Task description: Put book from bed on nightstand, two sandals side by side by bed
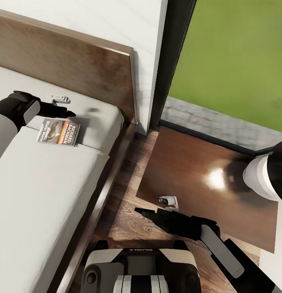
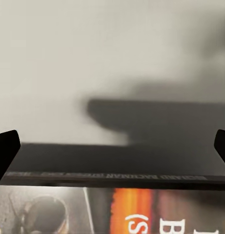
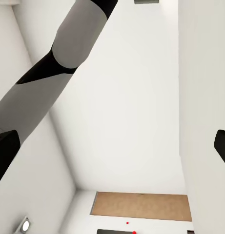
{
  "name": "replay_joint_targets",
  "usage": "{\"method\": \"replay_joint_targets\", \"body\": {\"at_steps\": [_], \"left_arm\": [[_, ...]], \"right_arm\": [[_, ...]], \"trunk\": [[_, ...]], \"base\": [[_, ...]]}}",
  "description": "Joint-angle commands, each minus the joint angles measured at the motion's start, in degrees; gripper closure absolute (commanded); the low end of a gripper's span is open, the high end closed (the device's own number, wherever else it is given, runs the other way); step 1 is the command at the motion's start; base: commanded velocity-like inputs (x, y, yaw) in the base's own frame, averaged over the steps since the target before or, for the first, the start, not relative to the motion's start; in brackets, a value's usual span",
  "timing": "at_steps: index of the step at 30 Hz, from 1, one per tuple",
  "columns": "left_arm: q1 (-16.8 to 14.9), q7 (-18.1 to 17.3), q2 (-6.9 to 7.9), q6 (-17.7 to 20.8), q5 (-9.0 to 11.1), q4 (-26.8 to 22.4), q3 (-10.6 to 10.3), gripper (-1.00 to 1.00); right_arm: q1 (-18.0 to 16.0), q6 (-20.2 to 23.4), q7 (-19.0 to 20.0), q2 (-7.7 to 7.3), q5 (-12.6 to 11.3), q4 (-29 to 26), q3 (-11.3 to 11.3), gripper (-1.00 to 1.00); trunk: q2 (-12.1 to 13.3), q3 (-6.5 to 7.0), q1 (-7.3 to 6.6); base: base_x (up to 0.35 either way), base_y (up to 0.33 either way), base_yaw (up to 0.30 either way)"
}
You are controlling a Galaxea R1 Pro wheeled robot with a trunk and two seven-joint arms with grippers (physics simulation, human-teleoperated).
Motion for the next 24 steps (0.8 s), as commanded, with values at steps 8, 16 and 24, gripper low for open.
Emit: {"method": "replay_joint_targets", "body": {"at_steps": [8, 16, 24], "left_arm": [[0.0, -0.1, 0.06, 0.6, 0.6, 0.0, -0.5, -1.00], [0.0, -0.3, 0.06, 0.6, 0.7, 0.3, -0.5, -1.00], [0.1, -0.4, 0.06, 0.3, 0.7, 0.3, -0.5, -1.00]], "right_arm": [[0.0, 0.3, -0.1, -0.04, -0.5, 0.0, 0.1, -1.00], [0.0, 0.4, -0.1, -0.04, -0.5, 0.0, 0.0, -1.00], [0.0, 0.5, -0.1, -0.04, -0.4, 0.0, 0.0, -1.00]], "trunk": [[0.0, -0.20, 0.00], [0.0, -0.37, 0.00], [0.0, -0.40, 0.00]], "base": [[0.000, 0.000, 0.000], [0.000, 0.000, 0.000], [0.000, 0.000, 0.000]]}}
